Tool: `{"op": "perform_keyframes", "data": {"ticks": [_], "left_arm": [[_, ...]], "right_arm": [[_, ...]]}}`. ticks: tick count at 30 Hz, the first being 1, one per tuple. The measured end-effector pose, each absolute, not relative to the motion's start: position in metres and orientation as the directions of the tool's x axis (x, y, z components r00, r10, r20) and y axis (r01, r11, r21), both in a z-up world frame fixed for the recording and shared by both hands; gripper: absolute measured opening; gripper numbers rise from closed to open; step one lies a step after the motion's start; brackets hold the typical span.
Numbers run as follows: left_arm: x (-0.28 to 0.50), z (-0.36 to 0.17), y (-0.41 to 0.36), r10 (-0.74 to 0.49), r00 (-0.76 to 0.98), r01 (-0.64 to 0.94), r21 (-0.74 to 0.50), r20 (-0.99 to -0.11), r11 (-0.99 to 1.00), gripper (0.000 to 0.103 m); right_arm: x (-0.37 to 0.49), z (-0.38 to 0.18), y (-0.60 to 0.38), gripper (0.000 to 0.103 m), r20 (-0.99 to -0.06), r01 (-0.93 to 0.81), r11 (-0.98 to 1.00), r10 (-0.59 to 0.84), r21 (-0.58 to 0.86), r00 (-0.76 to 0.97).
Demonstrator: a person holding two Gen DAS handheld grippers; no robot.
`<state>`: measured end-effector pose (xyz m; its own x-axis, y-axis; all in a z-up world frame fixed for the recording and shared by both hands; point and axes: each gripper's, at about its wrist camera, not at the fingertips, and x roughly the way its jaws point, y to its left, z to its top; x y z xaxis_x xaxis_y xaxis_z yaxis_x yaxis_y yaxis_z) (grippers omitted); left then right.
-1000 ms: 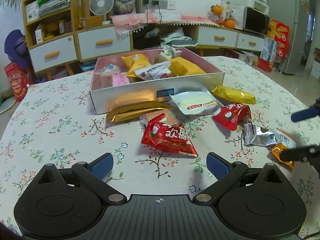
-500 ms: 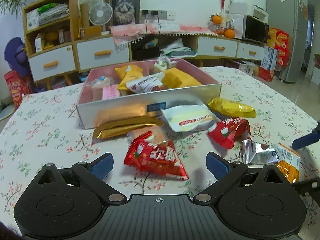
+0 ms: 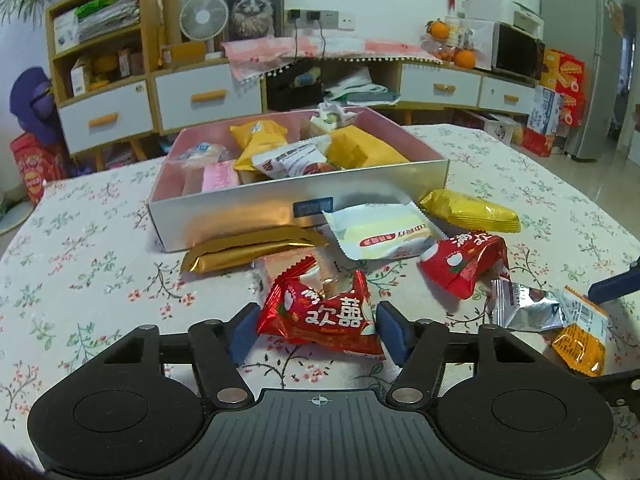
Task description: Organize snacks
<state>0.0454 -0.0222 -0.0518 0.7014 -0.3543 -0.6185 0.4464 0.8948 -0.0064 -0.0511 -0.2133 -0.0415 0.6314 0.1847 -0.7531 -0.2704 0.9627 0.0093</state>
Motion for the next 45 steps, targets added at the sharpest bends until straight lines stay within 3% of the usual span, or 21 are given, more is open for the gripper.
{"op": "perform_keyframes", "data": {"ticks": [6, 9, 18, 20, 45], "left_arm": [[0.043, -0.050, -0.021, -0.367, 0.691, 0.462, -0.010, -0.623, 0.887, 0.052], [0.043, -0.049, -0.021, -0.372, 0.683, 0.467, -0.015, -0.629, 0.884, 0.049], [0.039, -0.045, -0.022, -0.391, 0.665, 0.484, -0.033, -0.636, 0.875, 0.046], [0.038, -0.044, -0.022, -0.396, 0.664, 0.488, -0.034, -0.634, 0.872, 0.046], [0.040, -0.025, -0.022, -0.413, 0.612, 0.492, -0.084, -0.674, 0.866, 0.046]], "right_arm": [[-0.051, -0.039, -0.213, 0.058, -0.749, -0.278, 0.960, 0.192, 0.010, 0.634], [-0.051, -0.037, -0.213, 0.045, -0.745, -0.287, 0.958, 0.199, 0.010, 0.636], [-0.053, -0.033, -0.211, 0.034, -0.742, -0.305, 0.952, 0.199, -0.007, 0.640], [-0.053, -0.029, -0.215, 0.025, -0.732, -0.290, 0.957, 0.199, 0.003, 0.651], [-0.044, -0.001, -0.239, 0.024, -0.670, -0.202, 0.976, 0.201, 0.077, 0.714]]}}
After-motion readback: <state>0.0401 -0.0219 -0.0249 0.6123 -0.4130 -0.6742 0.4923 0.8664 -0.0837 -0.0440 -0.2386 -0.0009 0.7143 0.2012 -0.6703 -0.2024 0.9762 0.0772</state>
